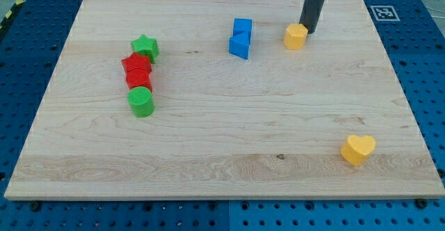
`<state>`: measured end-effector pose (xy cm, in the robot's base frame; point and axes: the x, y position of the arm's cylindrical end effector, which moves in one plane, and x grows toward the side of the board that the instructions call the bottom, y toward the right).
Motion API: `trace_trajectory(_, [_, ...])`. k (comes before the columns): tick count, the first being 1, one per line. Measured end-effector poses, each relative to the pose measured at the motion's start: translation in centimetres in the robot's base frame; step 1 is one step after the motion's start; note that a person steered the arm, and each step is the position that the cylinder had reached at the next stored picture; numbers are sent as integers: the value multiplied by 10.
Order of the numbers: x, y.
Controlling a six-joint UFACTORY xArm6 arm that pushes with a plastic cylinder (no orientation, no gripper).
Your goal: Move the yellow hexagon to the downwards of the board
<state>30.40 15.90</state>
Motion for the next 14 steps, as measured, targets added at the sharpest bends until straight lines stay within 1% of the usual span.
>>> trace_trajectory(4, [7, 0])
trace_trajectory(7, [3, -15])
trace_trajectory(10, [21, -15])
trace_trajectory(11, [2, -25])
trace_trajectory(12, [0, -40])
trace_trajectory(14, [28, -40])
